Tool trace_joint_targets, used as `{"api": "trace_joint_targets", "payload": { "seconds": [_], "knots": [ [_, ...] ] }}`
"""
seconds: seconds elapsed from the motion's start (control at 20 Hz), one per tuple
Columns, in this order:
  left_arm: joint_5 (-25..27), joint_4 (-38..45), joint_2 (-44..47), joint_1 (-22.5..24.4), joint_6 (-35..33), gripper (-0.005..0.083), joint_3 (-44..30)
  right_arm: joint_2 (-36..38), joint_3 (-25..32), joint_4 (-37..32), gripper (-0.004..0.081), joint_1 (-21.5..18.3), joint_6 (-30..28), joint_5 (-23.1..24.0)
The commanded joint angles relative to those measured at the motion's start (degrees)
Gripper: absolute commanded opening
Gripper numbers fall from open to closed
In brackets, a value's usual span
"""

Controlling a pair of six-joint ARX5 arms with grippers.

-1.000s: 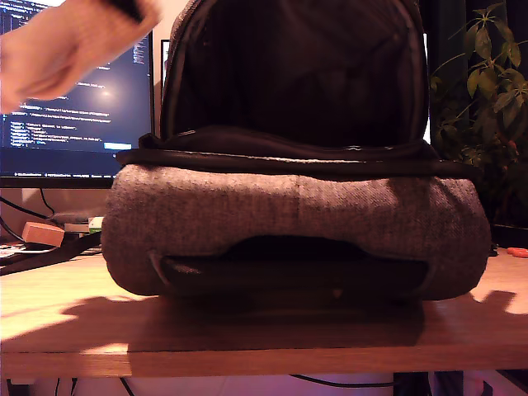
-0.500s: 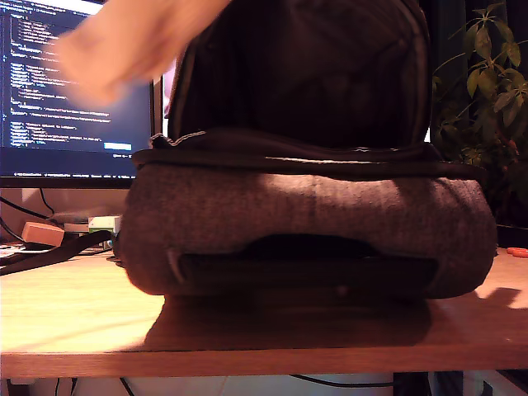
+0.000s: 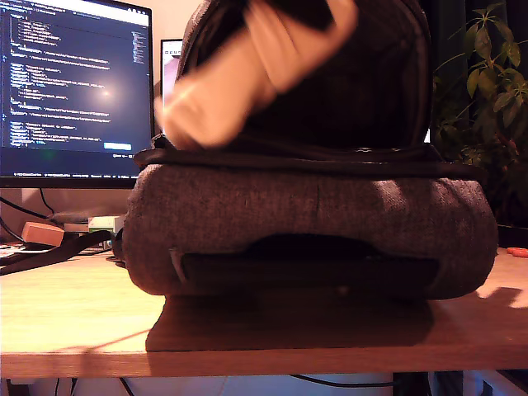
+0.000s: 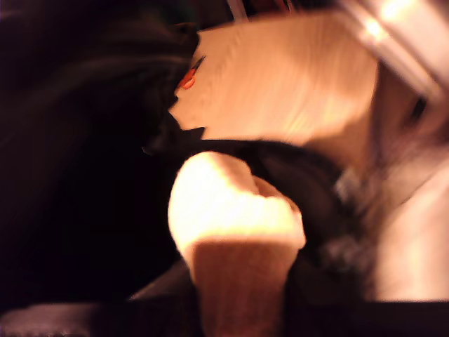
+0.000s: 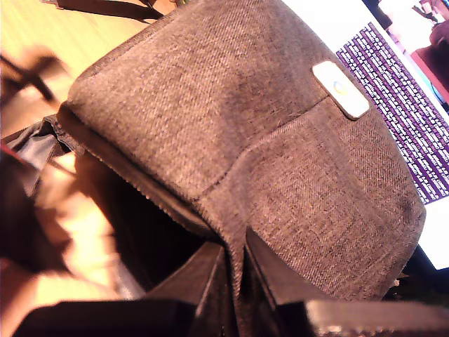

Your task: Pack the pair of socks inside the grey Google backpack

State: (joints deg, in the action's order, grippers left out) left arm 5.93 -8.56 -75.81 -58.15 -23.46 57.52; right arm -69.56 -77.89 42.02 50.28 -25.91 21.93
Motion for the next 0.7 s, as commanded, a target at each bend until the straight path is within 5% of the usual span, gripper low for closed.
{"api": "trace_joint_targets", "payload": {
  "seconds": [0.0, 0.15, 0.65],
  "knots": [
    [2.97, 4.15, -2.25, 0.24, -10.43, -0.0023, -0.94, 0.74, -1.64, -1.86, -0.0012, -0.52, 0.44, 0.39],
    [8.92, 9.51, -5.2, 0.7, -13.62, -0.0023, -0.94, 0.74, -1.64, -1.77, -0.0012, -0.52, 0.44, -0.39],
    [13.31, 18.27, -7.34, 7.48, -14.49, -0.0023, -0.94, 0.85, -5.77, -1.68, -0.0012, 0.07, 0.76, -1.11]
  ]
}}
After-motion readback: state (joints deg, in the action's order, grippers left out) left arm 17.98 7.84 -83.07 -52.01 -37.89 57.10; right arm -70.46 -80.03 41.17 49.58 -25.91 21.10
